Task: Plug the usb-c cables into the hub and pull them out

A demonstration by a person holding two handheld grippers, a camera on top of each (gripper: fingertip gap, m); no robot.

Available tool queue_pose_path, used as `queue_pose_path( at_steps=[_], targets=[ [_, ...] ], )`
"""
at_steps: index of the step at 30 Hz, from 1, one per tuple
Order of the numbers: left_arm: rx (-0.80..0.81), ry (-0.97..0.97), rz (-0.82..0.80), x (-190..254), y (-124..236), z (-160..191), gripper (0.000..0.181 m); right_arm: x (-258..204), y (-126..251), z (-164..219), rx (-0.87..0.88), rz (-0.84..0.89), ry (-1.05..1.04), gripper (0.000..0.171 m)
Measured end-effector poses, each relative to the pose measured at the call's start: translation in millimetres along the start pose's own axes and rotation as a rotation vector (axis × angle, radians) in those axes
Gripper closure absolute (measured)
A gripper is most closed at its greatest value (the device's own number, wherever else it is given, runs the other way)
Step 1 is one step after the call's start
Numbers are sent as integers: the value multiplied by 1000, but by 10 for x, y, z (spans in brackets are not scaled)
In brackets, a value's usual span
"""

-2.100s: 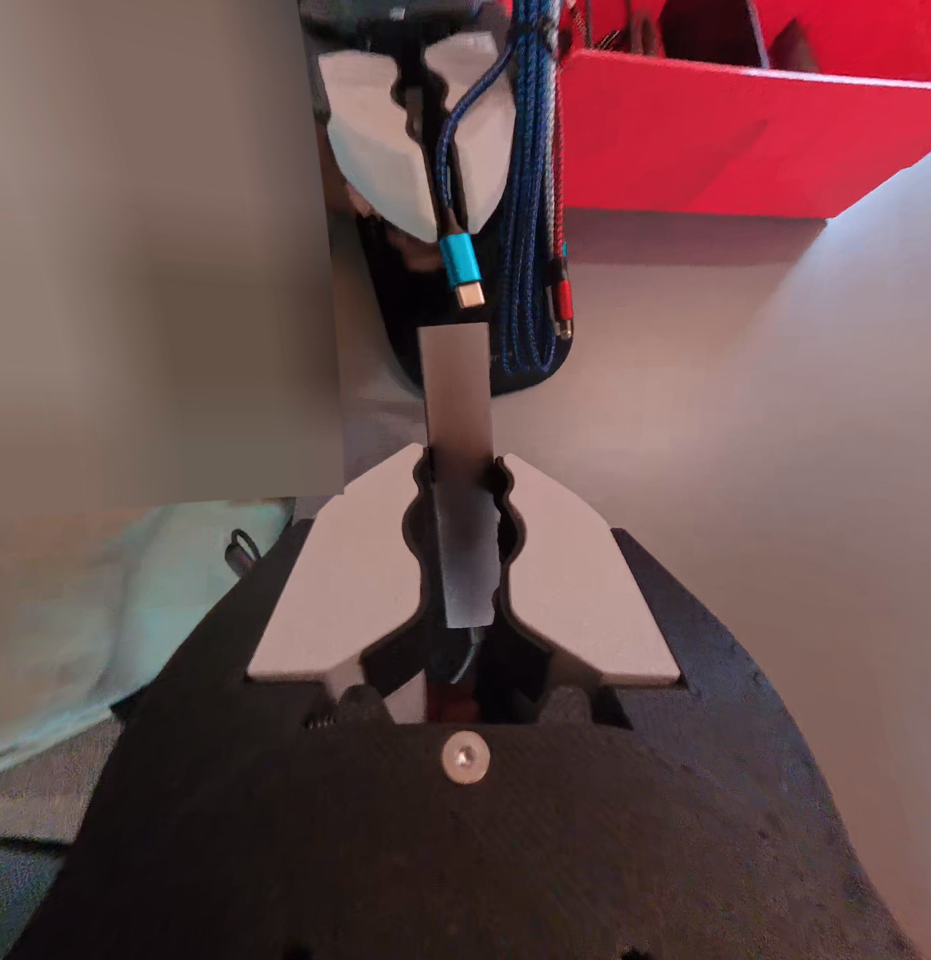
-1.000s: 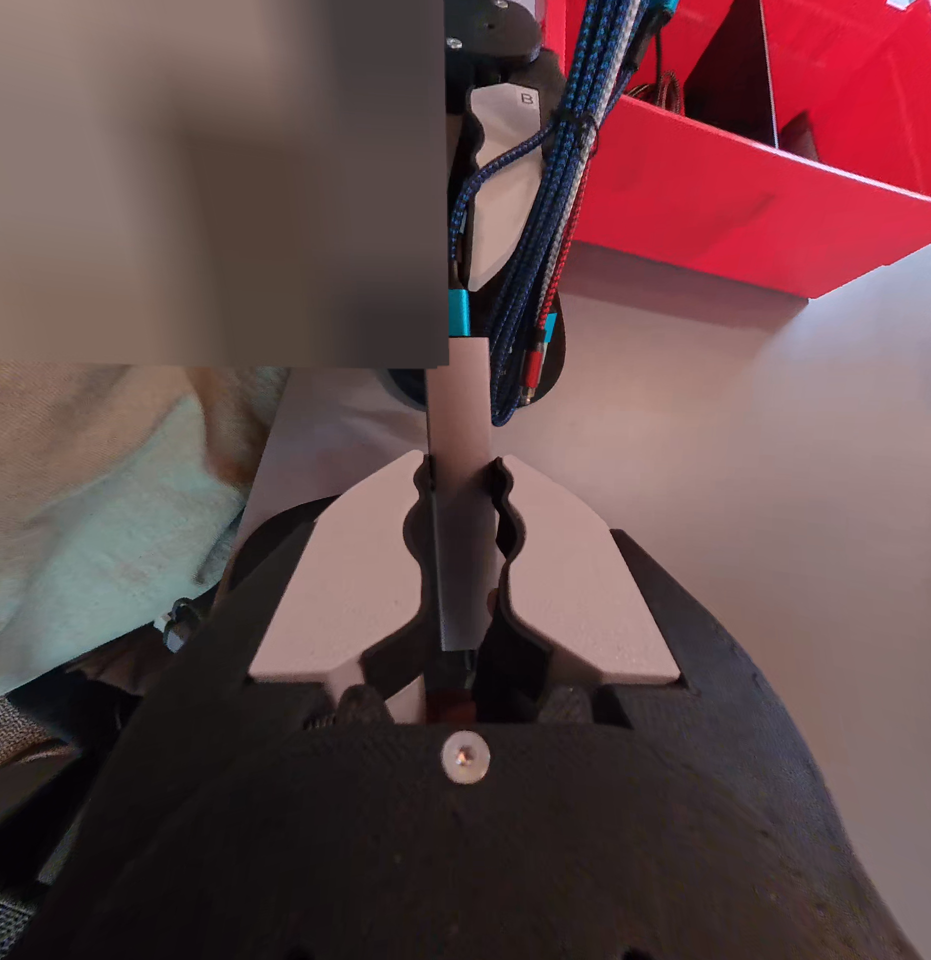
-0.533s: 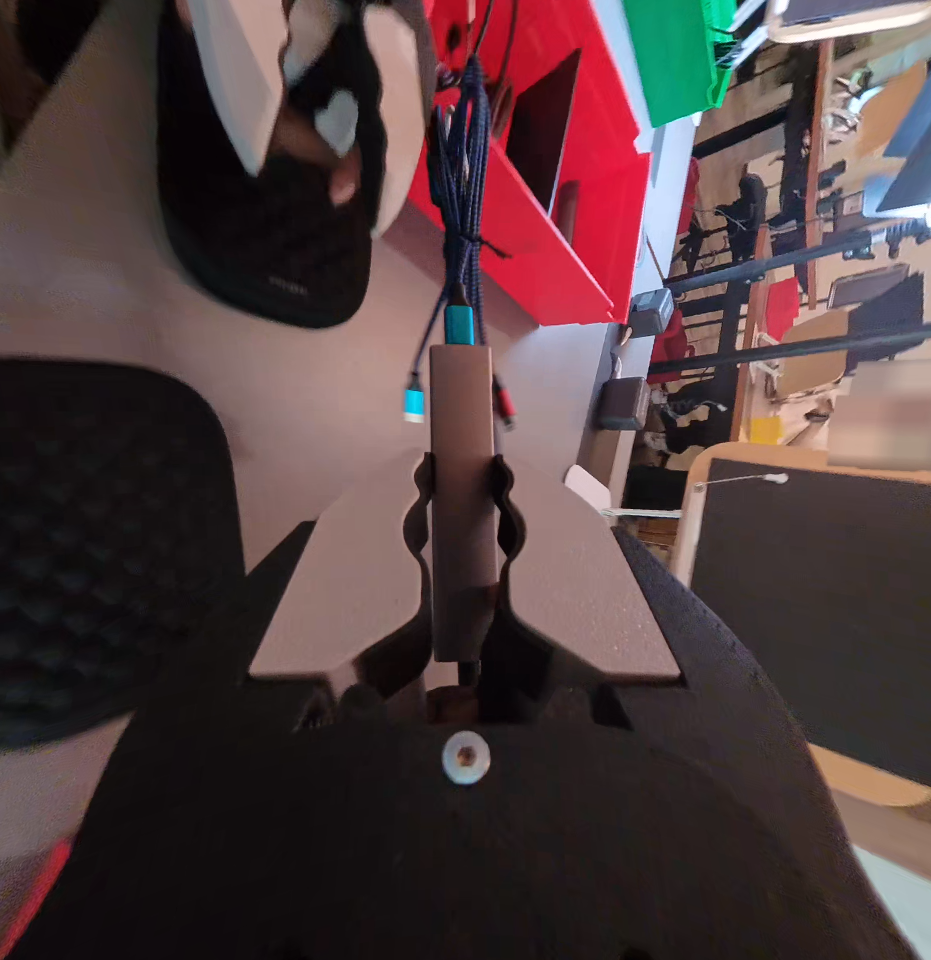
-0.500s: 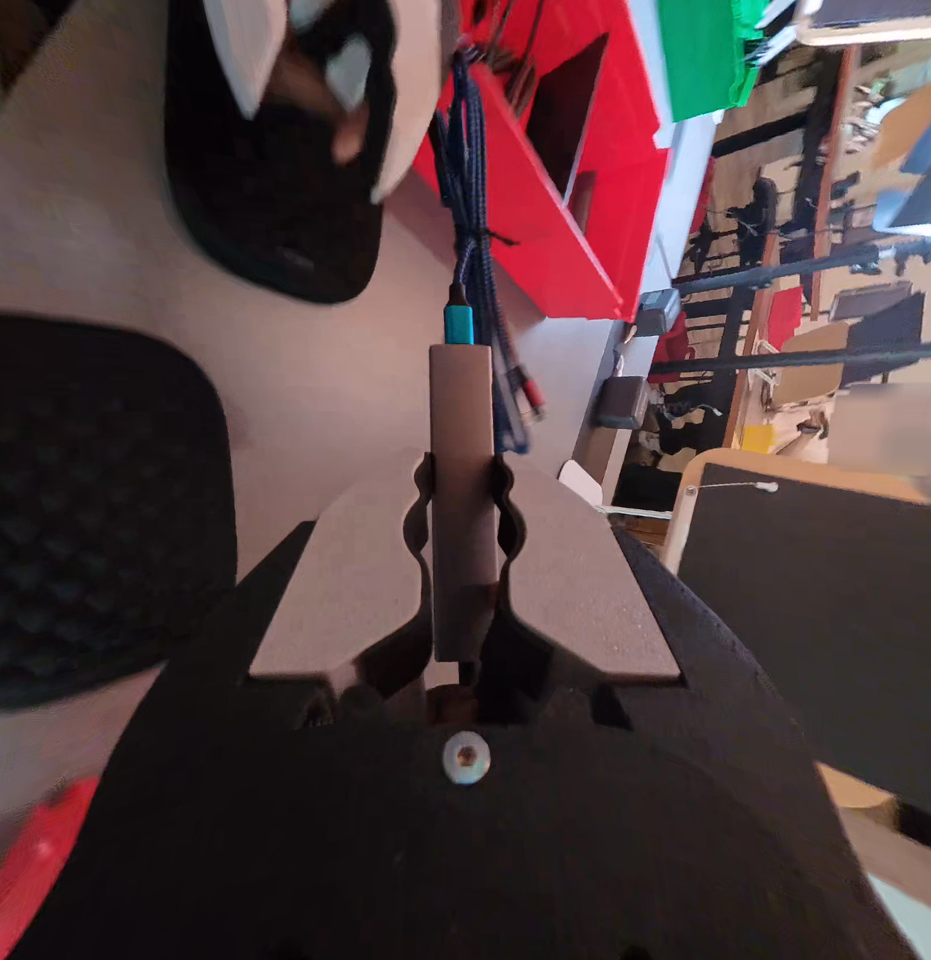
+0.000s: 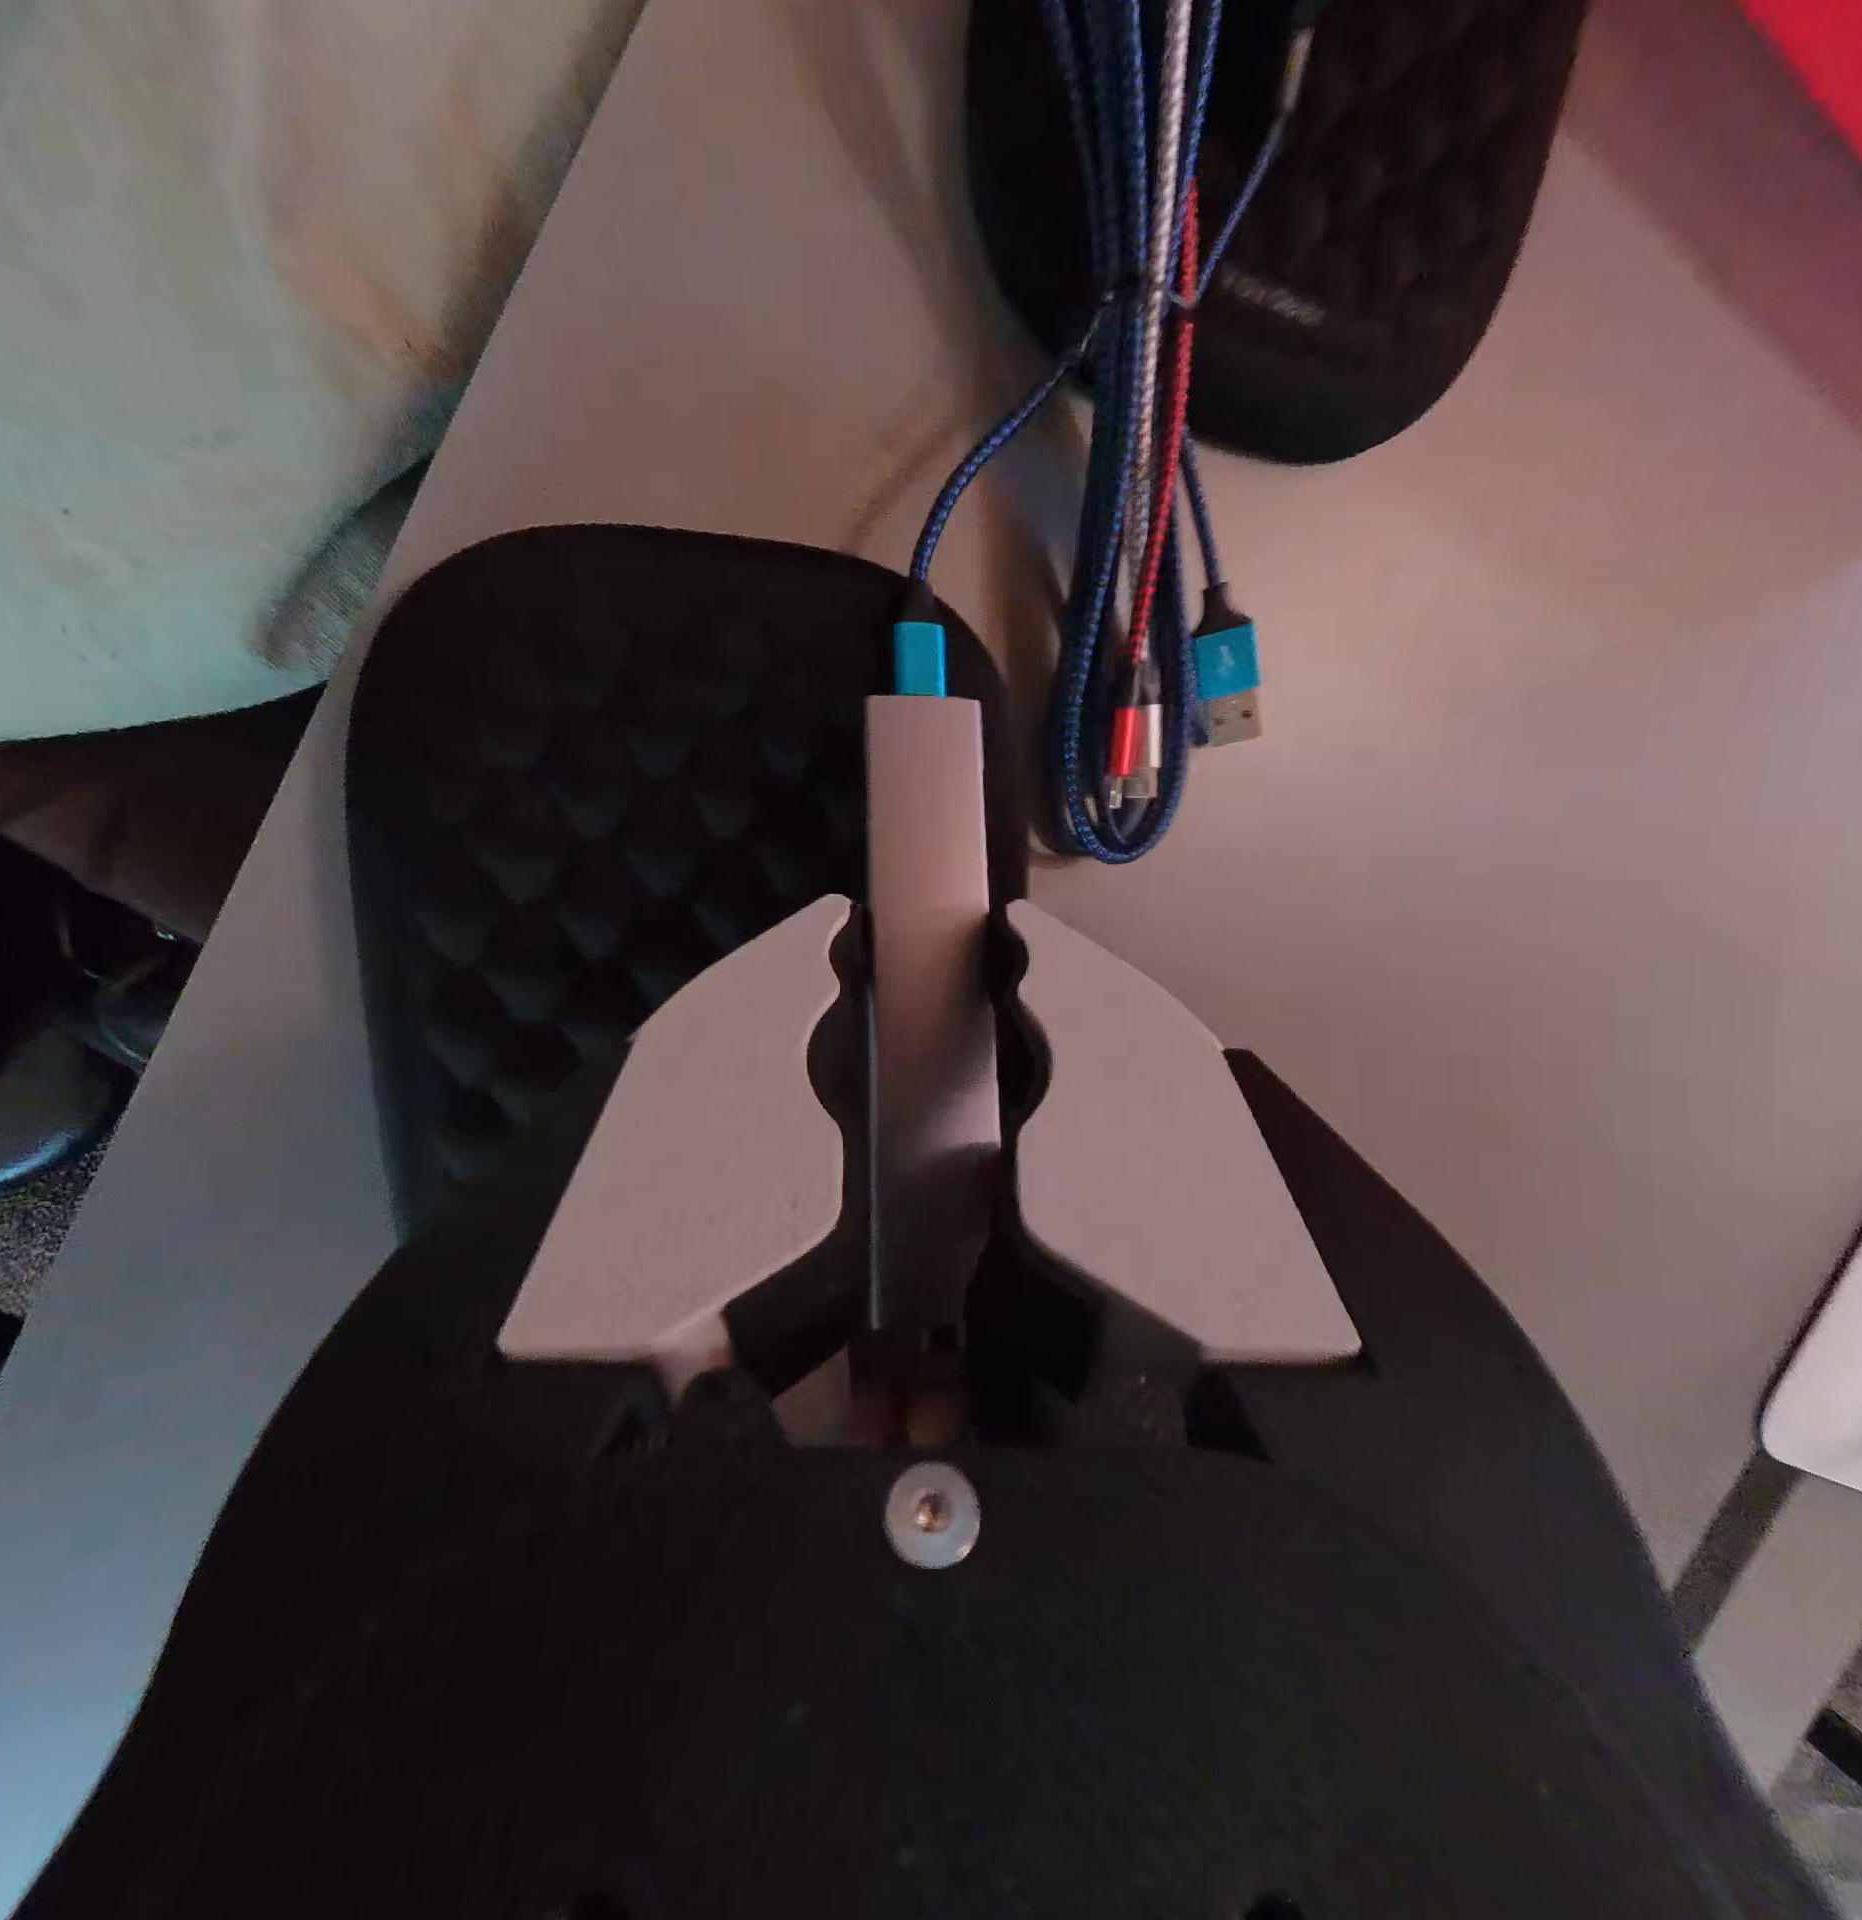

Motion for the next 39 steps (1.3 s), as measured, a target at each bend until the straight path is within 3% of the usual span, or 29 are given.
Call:
queue_pose_path(
  at_steps=[5,9,11,14,19,26,29,32,39],
  targets=[
    [-489,-134,-16,-341,-315,650,152,-22,-124,-20,74,78,-65,150],
    [-704,-212,46,-483,-473,941,158,2,-77,4,99,147,-143,134],
    [-745,-205,99,-509,-500,996,160,12,9,5,111,163,-195,116],
    [-738,-142,230,-434,-452,990,161,29,204,-82,198,187,-279,105],
    [-730,-31,338,-262,-563,1037,162,68,499,-258,343,286,-309,103],
    [-884,-29,319,-192,-731,1373,156,98,638,-348,311,418,-234,107],
    [-867,49,376,-134,-746,1353,168,117,708,-384,314,463,-219,109],
    [-837,74,335,-222,-713,1303,176,134,776,-399,301,524,-199,112],
    [-264,340,43,-913,-284,313,178,135,1005,-519,367,656,-203,117]
  ],
)
Point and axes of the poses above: each gripper's, where its closed fingertips meet, y back along the fingers, z out of its underside, x = y × z across the jaws, the point moved 1 cm from there along y, back along the fingers, and after that the axes turned 3 degrees about -x, right-handed, at the moved point
